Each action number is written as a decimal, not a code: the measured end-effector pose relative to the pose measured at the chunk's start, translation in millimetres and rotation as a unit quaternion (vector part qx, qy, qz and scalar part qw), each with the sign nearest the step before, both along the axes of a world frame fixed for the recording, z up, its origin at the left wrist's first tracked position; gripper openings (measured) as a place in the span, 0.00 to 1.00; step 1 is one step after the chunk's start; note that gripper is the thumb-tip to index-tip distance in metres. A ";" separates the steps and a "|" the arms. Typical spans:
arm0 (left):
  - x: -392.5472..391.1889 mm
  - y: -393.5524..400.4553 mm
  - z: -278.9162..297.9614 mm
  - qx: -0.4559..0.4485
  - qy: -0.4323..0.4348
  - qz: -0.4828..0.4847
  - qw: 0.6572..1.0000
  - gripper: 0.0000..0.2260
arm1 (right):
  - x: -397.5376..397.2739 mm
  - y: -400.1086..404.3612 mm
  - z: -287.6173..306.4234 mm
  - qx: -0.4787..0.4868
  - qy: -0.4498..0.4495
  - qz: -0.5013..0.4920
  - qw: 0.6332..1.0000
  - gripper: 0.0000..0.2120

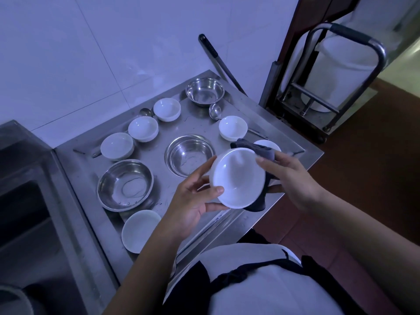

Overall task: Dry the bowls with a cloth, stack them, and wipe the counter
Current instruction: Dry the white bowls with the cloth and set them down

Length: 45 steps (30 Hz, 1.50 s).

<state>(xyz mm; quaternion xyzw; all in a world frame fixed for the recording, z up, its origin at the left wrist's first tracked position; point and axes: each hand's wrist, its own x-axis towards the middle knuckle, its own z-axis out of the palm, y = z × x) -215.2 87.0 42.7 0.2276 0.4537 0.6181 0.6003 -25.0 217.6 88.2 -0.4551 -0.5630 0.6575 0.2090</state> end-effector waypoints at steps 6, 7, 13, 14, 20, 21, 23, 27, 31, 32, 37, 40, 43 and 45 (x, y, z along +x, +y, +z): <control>-4.5 2.5 8.8 -0.021 -0.006 0.009 1.000 0.29 | -3.4 -5.7 -10.4 0.011 -0.021 -0.050 0.998 0.18; -3.5 4.0 10.2 -0.029 -0.003 0.032 0.999 0.29 | -6.6 -6.4 -11.6 0.003 -0.019 -0.071 0.997 0.17; 10.3 5.6 5.0 -0.026 0.088 0.141 0.986 0.37 | -27.4 -10.6 -24.2 -0.074 0.025 -0.219 0.973 0.13; 16.5 6.3 3.4 -0.020 0.104 0.138 0.985 0.36 | -31.0 -13.4 -25.7 -0.076 0.036 -0.230 0.970 0.13; 27.9 13.7 1.0 -0.017 0.169 0.224 0.960 0.28 | -41.5 -23.8 -29.4 -0.019 0.034 -0.219 0.975 0.16; 26.3 14.7 1.3 -0.019 0.161 0.228 0.960 0.27 | -41.0 -21.5 -29.8 0.008 0.018 -0.211 0.977 0.15; 22.6 17.9 5.8 -0.026 0.153 0.233 0.960 0.27 | -39.3 -18.2 -27.0 0.066 -0.012 -0.190 0.979 0.13; 9.7 25.9 12.2 -0.036 0.197 0.185 0.962 0.28 | -37.9 -9.8 -18.0 0.087 -0.022 -0.167 0.982 0.10; 21.5 21.3 28.1 0.063 0.579 0.193 0.790 0.26 | -38.4 -6.3 -11.8 -0.015 0.022 -0.213 0.977 0.11; 29.6 21.1 28.6 0.110 0.602 0.182 0.769 0.22 | -38.0 -8.1 -11.8 -0.021 0.027 -0.216 0.976 0.11; 55.0 30.3 54.1 -0.003 0.369 0.016 0.929 0.23 | -35.5 -22.7 -17.2 0.082 0.034 -0.189 0.978 0.10; 59.3 33.5 60.2 0.010 0.172 0.021 0.985 0.17 | -32.5 -38.0 -12.3 0.188 0.045 -0.135 0.972 0.20; 57.9 30.4 62.7 0.041 0.120 0.041 0.991 0.15 | -31.6 -48.1 -12.6 0.221 0.053 -0.115 0.967 0.26; 53.4 29.7 59.1 0.039 0.104 0.057 0.992 0.18 | -30.2 -49.1 -13.5 0.248 0.062 -0.092 0.962 0.23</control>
